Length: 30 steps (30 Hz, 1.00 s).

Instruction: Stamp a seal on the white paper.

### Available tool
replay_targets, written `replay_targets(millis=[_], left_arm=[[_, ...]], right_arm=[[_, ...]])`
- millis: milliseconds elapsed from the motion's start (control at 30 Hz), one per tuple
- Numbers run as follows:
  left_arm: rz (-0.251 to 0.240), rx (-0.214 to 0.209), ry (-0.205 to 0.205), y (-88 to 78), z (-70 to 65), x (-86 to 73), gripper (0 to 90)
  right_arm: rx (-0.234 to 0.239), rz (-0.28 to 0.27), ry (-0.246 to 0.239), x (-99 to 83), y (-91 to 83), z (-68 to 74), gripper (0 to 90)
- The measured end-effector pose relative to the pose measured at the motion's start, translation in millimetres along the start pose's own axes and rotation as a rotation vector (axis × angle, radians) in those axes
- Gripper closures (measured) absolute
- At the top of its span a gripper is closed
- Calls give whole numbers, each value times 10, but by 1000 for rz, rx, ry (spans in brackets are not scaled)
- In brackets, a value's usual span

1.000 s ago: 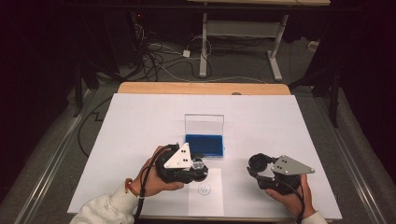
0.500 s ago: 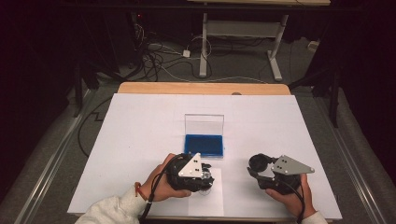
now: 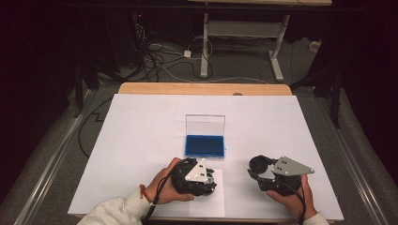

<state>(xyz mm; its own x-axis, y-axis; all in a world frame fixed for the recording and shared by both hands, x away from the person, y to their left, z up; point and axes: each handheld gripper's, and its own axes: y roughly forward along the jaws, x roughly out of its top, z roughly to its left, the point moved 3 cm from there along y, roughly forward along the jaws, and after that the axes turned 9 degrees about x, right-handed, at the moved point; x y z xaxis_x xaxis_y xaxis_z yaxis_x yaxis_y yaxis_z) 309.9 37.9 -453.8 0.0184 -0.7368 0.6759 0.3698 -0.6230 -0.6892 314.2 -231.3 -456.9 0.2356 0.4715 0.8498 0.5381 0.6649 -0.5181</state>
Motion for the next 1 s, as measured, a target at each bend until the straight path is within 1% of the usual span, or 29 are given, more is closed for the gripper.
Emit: replay_targets(millis=[67,133,200,233,367,500,600,733,833,967,1000], left_arm=[[3,0,4,17,-16,-1,550],[13,-11,9,41,-33,-7,550],[23,-1,18,63,-49,-15,550],[27,-7,17,76,-54,-20,550],[37,-3,25,98,-67,-29,550],[34,-1,23,103,-53,-50,550],[30,-11,22,97,-32,-74,550],[12,-14,37,95,-43,-120,549],[13,-4,51,89,-74,-137,549],[18,5,52,79,-90,-150,549],[14,14,56,82,-101,-152,549]], right_arm=[[5,3,1,-3,5,3,387],[6,8,-1,-4,10,9,387],[8,9,0,-5,12,10,387],[9,10,-1,-4,14,9,387],[14,11,-6,-4,16,18,387],[18,11,-6,-5,17,23,387],[24,10,-7,-2,18,30,387],[30,11,-9,-3,22,36,387],[28,12,-17,2,18,43,387],[26,12,-16,3,23,44,387],[26,13,-17,3,24,46,387]])
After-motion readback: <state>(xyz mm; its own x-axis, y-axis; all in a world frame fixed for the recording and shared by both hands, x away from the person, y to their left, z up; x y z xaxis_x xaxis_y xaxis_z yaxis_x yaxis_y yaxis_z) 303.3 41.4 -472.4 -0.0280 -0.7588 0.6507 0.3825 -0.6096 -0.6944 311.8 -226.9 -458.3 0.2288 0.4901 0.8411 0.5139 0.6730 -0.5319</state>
